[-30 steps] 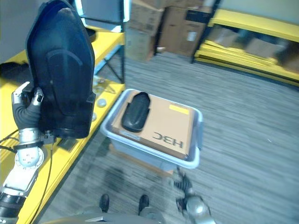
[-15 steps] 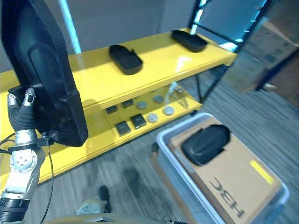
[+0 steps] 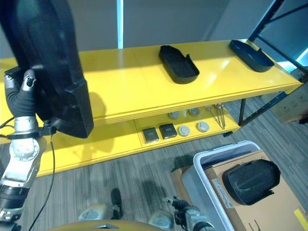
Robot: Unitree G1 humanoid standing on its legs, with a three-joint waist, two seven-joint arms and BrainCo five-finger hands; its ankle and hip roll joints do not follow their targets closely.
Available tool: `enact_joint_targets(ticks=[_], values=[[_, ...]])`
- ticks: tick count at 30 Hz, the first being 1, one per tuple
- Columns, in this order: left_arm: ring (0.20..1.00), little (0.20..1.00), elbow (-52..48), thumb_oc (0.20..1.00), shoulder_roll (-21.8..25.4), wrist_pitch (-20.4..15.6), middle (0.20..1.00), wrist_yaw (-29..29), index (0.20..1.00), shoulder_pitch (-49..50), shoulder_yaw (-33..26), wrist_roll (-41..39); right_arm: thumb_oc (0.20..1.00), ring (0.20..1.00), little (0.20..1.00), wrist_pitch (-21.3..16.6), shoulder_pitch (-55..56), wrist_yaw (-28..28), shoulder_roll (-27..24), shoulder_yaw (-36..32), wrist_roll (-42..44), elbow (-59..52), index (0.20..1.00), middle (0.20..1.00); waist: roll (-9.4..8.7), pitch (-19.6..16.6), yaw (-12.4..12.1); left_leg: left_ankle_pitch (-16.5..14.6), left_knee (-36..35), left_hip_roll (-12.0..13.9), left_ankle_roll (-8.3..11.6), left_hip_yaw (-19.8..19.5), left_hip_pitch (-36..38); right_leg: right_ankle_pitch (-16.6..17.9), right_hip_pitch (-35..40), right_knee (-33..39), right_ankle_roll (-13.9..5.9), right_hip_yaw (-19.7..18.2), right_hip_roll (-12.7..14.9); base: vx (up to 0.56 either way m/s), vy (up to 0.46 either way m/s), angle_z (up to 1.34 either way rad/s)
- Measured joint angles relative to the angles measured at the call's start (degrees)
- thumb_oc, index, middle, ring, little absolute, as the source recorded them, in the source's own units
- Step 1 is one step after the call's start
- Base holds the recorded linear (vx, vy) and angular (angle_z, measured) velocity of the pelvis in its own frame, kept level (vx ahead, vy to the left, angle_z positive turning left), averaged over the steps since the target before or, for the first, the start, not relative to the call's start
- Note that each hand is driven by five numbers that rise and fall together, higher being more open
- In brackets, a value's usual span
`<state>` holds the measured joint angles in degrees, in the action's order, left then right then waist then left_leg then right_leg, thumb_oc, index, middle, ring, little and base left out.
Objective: Move parts from the plastic box to the shelf.
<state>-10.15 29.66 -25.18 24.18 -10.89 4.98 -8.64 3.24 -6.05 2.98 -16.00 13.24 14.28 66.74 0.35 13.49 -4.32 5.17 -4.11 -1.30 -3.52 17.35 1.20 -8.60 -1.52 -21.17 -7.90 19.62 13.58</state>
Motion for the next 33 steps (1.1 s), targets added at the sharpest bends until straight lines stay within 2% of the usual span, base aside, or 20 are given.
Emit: enact_joint_targets(ticks=[1, 2, 4, 5, 6, 7, 8, 10, 13, 15, 16, 17, 20, 22, 26, 28, 33], values=[[0.200, 0.200, -0.01, 0.200, 0.37, 0.18, 0.200, 0.82, 0.200, -0.09, 1.01, 0.09, 1.000, 1.000, 1.000, -0.44, -0.41, -0.78, -0.03, 0.10, -1.31, -0.02, 1.000, 1.000, -0.09, -0.06, 0.02, -0.13, 0.00, -0.46, -0.15, -0.24, 0.09, 1.33, -0.52, 6.10, 0.95, 0.06, -0.94, 0.12, -0.194, 0.36], [0.200, 0.200, 0.01, 0.200, 0.71, 0.25, 0.200, 1.22, 0.200, -0.17, 1.65, 0.34, 1.000, 1.000, 1.000, -0.89, -0.29, -1.09, -0.03, 0.23, -1.74, -0.07, 1.000, 1.000, 0.05, 0.02, 0.42, -0.50, 0.10, -1.18, -0.47, -1.19, 0.31, 3.18, -0.86, 11.21, 0.98, -0.11, -1.05, 0.22, -0.382, 0.61], [0.200, 0.200, 1.31, 0.200, 0.13, 0.94, 0.200, 1.76, 0.200, -2.21, 4.24, 0.27, 1.000, 1.000, 1.000, -1.65, 0.57, -2.36, -0.42, 2.08, -1.73, 0.01, 1.000, 1.000, 0.98, -0.28, 2.42, -0.50, 0.23, -2.62, -0.46, -6.73, 0.43, 8.66, 0.23, 21.26, 0.05, -6.24, -2.97, 0.17, -0.357, 1.10], [0.200, 0.200, 2.07, 0.200, -0.68, 1.56, 0.200, 1.78, 0.200, -3.68, 5.44, 0.26, 1.000, 1.000, 1.000, -1.59, 0.98, -2.73, -0.35, 2.06, -1.35, -0.05, 1.000, 1.000, 1.75, -0.58, 3.49, -0.72, 0.69, -2.93, -0.77, -9.69, -0.30, 10.18, 0.57, 23.68, -0.28, -10.30, -3.77, 0.08, -0.230, 1.55], [0.200, 0.200, 1.96, 0.200, -1.37, 2.31, 0.200, 1.78, 0.200, -4.29, 6.11, 0.33, 1.000, 1.000, 1.000, -1.10, 1.38, -2.95, -0.05, 2.00, -1.06, 0.21, 1.000, 1.000, 2.11, -0.57, 5.01, -0.91, 0.87, -3.12, -1.00, -11.51, -0.47, 11.45, 0.87, 24.57, -0.86, -12.56, -4.23, 0.08, -0.296, 1.50], [0.200, 0.200, 1.90, 0.200, -1.78, 2.71, 0.200, 1.78, 0.200, -4.00, 6.32, 0.36, 1.000, 1.000, 1.000, -0.86, 1.58, -3.00, 0.33, 1.76, -0.97, 0.77, 1.000, 1.000, 1.96, -0.60, 5.85, -0.86, 0.26, -3.17, -0.95, -11.50, 0.06, 12.25, 0.90, 24.60, -1.20, -12.82, -4.20, 0.13, -0.428, 1.30], [0.200, 0.200, 0.78, 0.200, -1.76, 4.05, 0.200, 2.03, 0.200, -1.76, 6.21, 0.38, 1.000, 1.000, 1.000, -0.47, 2.70, -3.03, 0.78, 0.76, -0.49, 0.79, 1.000, 1.000, 1.19, -1.06, 5.44, -0.07, -0.12, -3.35, 0.11, -10.05, 1.08, 13.88, 1.78, 24.54, -0.62, -10.81, -3.75, 0.14, -0.431, 0.70], [0.200, 0.200, -1.60, 0.200, -1.44, 5.92, 0.200, 3.18, 0.200, 2.29, 6.01, 0.37, 1.000, 1.000, 1.000, -0.07, 3.71, -2.69, 1.03, 0.52, -0.11, 1.31, 1.000, 1.000, 0.11, -1.86, 3.57, -0.35, -0.44, -3.40, -0.18, -9.83, 1.92, 15.28, 3.31, 26.26, 0.62, -8.97, -4.03, 0.10, -0.278, 0.22], [0.200, 0.200, -2.51, 0.200, -1.24, 8.15, 0.200, 4.68, 0.200, 5.69, 5.08, 0.39, 1.000, 1.000, 1.000, 0.35, 4.17, -2.04, 0.94, -0.27, -1.98, 1.67, 1.000, 1.000, -1.47, -3.08, 2.07, -0.53, -0.67, -3.36, -0.44, -10.30, 1.87, 15.82, 5.11, 26.26, 1.12, -7.73, -3.57, -0.01, -0.174, 0.09], [0.200, 0.200, -2.21, 0.200, -1.04, 9.31, 0.200, 6.73, 0.200, 6.51, 4.57, 1.39, 1.000, 1.000, 1.000, 0.50, 4.23, -1.44, 0.37, 2.51, -3.94, 1.41, 1.000, 1.000, -1.87, -3.53, 1.55, 0.02, -0.71, -2.56, 1.18, -10.15, 0.41, 16.03, 5.19, 26.38, 1.20, -7.63, -4.00, -0.09, -0.028, -0.03], [0.200, 0.200, -2.09, 0.200, -1.02, 9.64, 0.200, 7.66, 0.200, 6.49, 4.68, 1.65, 1.000, 1.000, 1.000, 0.56, 4.14, -0.90, -0.12, 3.71, -4.03, 0.90, 1.000, 1.000, -1.52, -3.62, 1.69, 0.01, -0.74, -1.71, 1.88, -10.05, -0.45, 16.59, 4.31, 26.36, 1.29, -7.26, -4.66, -0.06, 0.030, 0.08], [0.200, 0.200, -2.01, 0.200, -1.04, 9.94, 0.200, 8.51, 0.200, 6.32, 4.98, 2.15, 1.000, 1.000, 1.000, 1.03, 4.01, -0.43, -1.36, 4.59, -4.05, -0.07, 1.000, 1.000, -0.04, -3.15, 2.37, 0.48, -0.72, 0.11, 2.74, -9.07, -1.57, 16.61, 3.20, 26.15, 2.27, -6.05, -5.91, -0.04, 0.029, 0.18], [0.200, 0.200, 2.28, 0.200, -2.18, 9.79, 0.200, 10.17, 0.200, 5.10, 6.22, 2.15, 1.000, 1.000, 1.000, 1.65, 4.18, -0.44, -4.22, 4.53, -3.83, -0.04, 1.000, 1.000, 2.41, -1.99, 3.56, 0.78, -0.40, 1.73, 3.20, -6.29, -1.50, 16.09, 3.22, 26.10, 3.04, -5.66, -6.89, 0.02, 0.041, 0.05], [0.200, 0.200, 5.24, 0.200, -2.45, 9.94, 0.200, 10.96, 0.200, 4.85, 5.98, 2.13, 1.000, 1.000, 1.000, 2.04, 4.82, -0.45, -5.38, 3.66, -2.15, 0.06, 1.000, 1.000, 3.49, -1.42, 4.64, 1.09, -0.71, 2.25, 3.78, -6.40, -0.96, 15.00, 3.48, 26.38, 3.42, -6.51, -7.62, 0.18, 0.072, -0.12], [0.200, 0.200, 7.03, 0.200, -2.56, 11.11, 0.200, 12.42, 0.200, 2.87, 5.46, 2.99, 1.000, 1.000, 1.000, 2.06, 7.17, -0.46, -4.92, 1.10, -0.01, 0.88, 1.000, 1.000, 3.13, -1.05, 6.26, 0.71, -0.71, 2.67, 3.86, -6.26, -0.16, 14.50, 4.00, 26.38, 3.68, -7.21, -8.12, 0.14, 0.116, -0.04], [0.200, 0.200, 9.59, 0.200, -1.85, 12.23, 0.200, 14.07, 0.200, -1.62, 5.59, 4.53, 1.000, 1.000, 1.000, 1.95, 8.16, -0.18, -4.96, 0.09, -0.25, 1.30, 1.000, 1.000, 3.24, -0.76, 7.00, 0.64, -0.73, 2.58, 3.86, -6.14, -0.19, 14.41, 3.79, 26.38, 3.58, -8.05, -8.17, 0.11, 0.099, -0.08], [0.200, 0.200, 17.26, 0.200, -0.58, 14.66, 0.200, 17.77, 0.200, -10.01, 5.04, 4.29, 1.000, 1.000, 1.000, 2.07, 9.03, 1.48, -5.00, 2.34, -1.11, -2.85, 1.000, 1.000, 3.44, 0.52, 9.76, 0.46, -0.79, 2.41, 3.82, -3.91, -0.42, 15.05, 2.27, 26.39, 3.31, -10.22, -7.97, 0.03, 0.084, -0.23]])
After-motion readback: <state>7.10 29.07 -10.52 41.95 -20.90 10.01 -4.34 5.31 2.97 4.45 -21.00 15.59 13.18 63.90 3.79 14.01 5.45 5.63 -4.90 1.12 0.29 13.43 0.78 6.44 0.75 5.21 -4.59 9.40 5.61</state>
